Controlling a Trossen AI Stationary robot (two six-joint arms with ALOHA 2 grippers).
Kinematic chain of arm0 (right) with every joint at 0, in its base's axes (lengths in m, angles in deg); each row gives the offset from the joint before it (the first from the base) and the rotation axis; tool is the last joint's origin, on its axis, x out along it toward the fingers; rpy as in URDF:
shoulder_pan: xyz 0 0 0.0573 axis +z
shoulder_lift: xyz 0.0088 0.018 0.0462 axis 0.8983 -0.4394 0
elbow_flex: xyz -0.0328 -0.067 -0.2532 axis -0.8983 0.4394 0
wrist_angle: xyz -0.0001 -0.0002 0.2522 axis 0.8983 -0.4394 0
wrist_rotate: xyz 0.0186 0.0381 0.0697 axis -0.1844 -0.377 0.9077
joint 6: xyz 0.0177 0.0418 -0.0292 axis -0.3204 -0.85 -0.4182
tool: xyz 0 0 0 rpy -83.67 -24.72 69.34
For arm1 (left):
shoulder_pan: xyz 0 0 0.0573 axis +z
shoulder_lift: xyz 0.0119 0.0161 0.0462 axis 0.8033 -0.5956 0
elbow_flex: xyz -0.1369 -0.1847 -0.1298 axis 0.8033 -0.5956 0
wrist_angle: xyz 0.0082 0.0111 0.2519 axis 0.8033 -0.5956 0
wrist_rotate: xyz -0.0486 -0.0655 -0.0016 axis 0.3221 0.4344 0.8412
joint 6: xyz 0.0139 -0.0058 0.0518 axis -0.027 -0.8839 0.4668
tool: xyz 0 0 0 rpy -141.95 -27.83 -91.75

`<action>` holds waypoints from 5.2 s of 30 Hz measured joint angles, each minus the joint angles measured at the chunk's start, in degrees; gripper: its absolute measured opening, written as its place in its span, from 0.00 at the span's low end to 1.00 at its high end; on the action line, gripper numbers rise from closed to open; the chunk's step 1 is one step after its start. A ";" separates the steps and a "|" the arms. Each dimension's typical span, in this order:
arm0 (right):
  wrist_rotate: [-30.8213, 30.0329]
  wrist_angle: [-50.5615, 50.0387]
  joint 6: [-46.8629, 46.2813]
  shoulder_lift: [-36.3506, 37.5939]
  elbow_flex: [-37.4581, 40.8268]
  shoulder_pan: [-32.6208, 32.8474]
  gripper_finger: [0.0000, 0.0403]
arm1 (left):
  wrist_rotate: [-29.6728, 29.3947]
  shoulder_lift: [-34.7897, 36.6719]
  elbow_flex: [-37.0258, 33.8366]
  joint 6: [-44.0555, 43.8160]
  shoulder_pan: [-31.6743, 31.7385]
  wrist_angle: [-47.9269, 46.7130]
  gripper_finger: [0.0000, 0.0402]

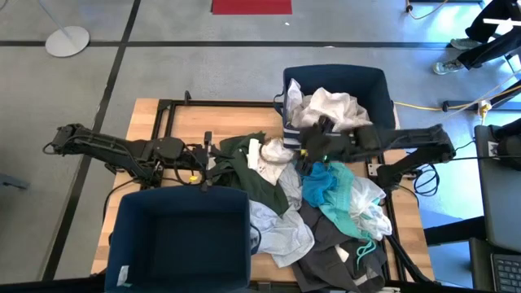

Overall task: Sort clothes
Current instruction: Put the white shorts into the top laundry bin

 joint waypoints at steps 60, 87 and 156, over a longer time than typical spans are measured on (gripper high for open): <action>3.37 60.34 7.10 -24.29 34.61 -9.53 0.68 | 0.02 -0.02 0.02 0.42 0.00 0.24 0.41; -5.54 56.41 12.11 -17.41 34.59 -4.28 0.06 | 0.00 -0.02 0.02 0.39 0.01 0.15 0.41; -14.04 10.19 19.08 15.95 12.45 -30.26 0.08 | 0.00 -0.02 0.02 0.55 0.02 0.11 0.41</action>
